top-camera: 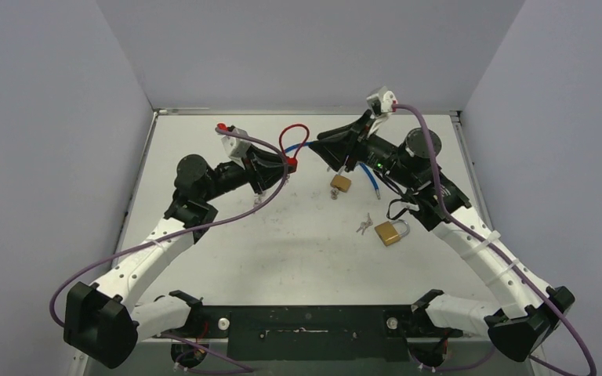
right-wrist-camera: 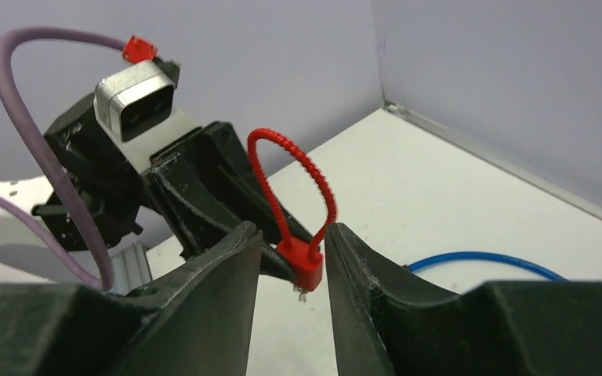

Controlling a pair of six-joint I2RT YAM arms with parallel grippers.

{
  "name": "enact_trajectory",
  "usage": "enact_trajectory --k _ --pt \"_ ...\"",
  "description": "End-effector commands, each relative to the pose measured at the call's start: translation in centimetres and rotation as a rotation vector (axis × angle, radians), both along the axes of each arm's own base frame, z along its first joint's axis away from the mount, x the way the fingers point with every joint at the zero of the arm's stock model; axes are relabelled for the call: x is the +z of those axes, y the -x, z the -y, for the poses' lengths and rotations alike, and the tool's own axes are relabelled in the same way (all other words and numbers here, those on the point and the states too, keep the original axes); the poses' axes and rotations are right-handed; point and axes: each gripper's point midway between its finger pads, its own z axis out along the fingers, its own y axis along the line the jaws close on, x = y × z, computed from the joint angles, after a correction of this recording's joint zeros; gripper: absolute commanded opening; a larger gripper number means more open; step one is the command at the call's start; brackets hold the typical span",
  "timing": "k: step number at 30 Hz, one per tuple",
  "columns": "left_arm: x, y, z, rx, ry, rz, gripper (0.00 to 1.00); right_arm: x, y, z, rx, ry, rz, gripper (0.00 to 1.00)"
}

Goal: Unlock with the key

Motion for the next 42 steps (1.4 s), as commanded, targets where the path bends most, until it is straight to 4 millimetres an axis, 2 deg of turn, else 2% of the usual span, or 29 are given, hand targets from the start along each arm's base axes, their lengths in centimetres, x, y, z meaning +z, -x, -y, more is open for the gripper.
enact_trajectory --k 1,4,5,9,14,18,24,27,29,31,34,36,39,41,42 --pt "2.1 -0.7 -0.3 0.03 -0.036 0.165 0.0 0.3 0.4 -2.0 0.017 0.048 0.061 0.35" --pt "2.1 -0.9 -0.2 0.03 -0.038 0.164 0.0 0.3 0.3 -4.0 0.002 0.07 0.07 0.45" --pt "2.1 -0.9 -0.2 0.03 -0.038 0.164 0.0 -0.5 0.0 -4.4 -0.017 0.095 0.049 0.47" --pt "1.7 -0.9 -0.3 0.036 -0.038 0.162 0.0 -1.6 -1.5 -5.0 -0.09 0.123 0.014 0.46" --pt "1.3 -0.6 -0.4 0.031 -0.044 0.207 0.0 -2.3 -1.5 -5.9 -0.069 0.13 0.021 0.46" --pt "1.4 -0.1 -0.6 0.027 -0.035 0.251 0.0 -1.8 -0.2 -5.4 -0.031 0.095 0.072 0.46" --pt "1.1 -0.3 -0.3 0.015 -0.029 0.238 0.0 -3.3 1.2 -2.8 -0.048 0.059 0.065 0.47" --pt "1.3 -0.2 -0.2 0.005 -0.019 0.227 0.0 -4.0 0.8 -1.6 -0.083 0.035 0.013 0.48" --pt "1.3 0.1 -0.1 -0.018 -0.021 0.221 0.0 -4.0 -0.3 -0.9 -0.125 0.011 -0.027 0.52" --pt "1.4 0.5 0.0 -0.038 -0.021 0.219 0.0 -2.7 -1.1 -0.9 -0.137 -0.022 -0.048 0.62" --pt "1.5 0.7 0.1 -0.049 -0.018 0.218 0.0 -1.3 -1.7 -1.9 -0.105 -0.031 -0.034 0.65" --pt "1.6 0.8 0.1 -0.053 -0.014 0.216 0.0 -1.1 -2.3 -2.5 -0.102 -0.03 -0.035 0.64" --pt "1.6 0.9 0.2 -0.062 -0.009 0.207 0.0 -1.2 -2.8 -3.5 -0.071 -0.009 -0.044 0.55" --pt "1.6 1.0 0.1 -0.064 -0.008 0.201 0.0 -1.1 -2.6 -4.3 -0.031 -0.006 -0.049 0.45" --pt "1.5 0.9 0.1 -0.062 -0.009 0.195 0.0 -1.2 -2.6 -4.6 -0.013 0.002 -0.051 0.34"
